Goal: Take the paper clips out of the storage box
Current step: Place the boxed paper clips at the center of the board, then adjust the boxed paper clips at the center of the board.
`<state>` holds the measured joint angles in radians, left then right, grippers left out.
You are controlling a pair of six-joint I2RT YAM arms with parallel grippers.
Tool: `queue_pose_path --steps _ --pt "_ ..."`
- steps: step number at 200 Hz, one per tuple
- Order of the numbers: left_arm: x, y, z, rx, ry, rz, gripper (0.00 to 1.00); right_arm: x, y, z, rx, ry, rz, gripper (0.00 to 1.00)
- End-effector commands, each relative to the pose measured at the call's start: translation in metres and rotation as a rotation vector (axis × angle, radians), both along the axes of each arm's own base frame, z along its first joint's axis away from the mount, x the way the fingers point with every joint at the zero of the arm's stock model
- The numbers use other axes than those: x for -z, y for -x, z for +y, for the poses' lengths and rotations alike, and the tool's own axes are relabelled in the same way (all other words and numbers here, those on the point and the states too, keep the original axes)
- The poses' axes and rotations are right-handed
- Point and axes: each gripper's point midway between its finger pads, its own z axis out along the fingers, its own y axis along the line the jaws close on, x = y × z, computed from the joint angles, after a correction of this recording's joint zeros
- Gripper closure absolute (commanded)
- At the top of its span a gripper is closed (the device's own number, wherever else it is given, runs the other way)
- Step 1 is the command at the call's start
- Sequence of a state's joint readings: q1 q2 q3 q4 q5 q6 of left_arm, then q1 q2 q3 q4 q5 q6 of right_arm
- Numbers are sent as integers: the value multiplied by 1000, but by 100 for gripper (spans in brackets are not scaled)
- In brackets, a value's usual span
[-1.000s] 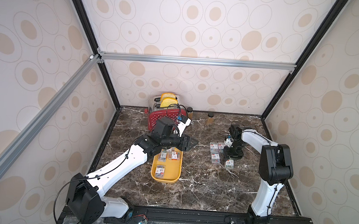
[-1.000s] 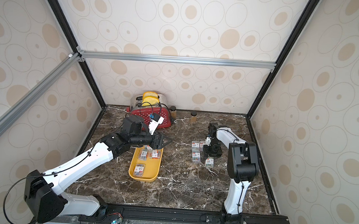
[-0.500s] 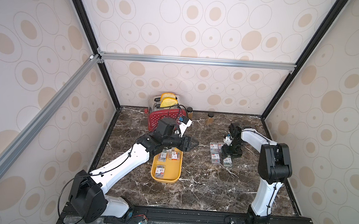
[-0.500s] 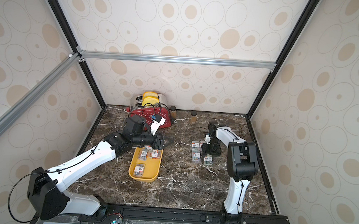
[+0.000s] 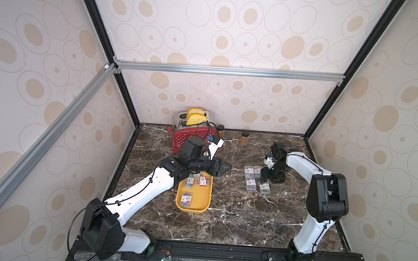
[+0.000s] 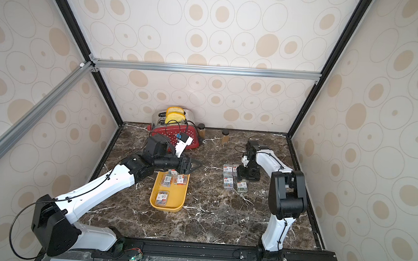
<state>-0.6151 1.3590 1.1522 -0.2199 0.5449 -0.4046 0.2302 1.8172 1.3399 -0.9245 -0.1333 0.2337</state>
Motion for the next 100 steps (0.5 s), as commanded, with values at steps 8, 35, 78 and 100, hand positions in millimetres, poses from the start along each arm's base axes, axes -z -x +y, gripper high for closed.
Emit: queue_pose_path --steps 8,35,78,100 --pt "-19 -7 -4 5 41 -31 34 -2 14 -5 51 -5 -6 34" --pt "-19 -7 -6 9 45 -30 34 6 19 -10 94 -18 1 38" --pt "-19 -6 -6 13 47 -28 35 22 21 -17 163 -60 9 45" --pt "-19 -6 -6 14 46 -26 35 30 21 -13 174 -100 15 48"
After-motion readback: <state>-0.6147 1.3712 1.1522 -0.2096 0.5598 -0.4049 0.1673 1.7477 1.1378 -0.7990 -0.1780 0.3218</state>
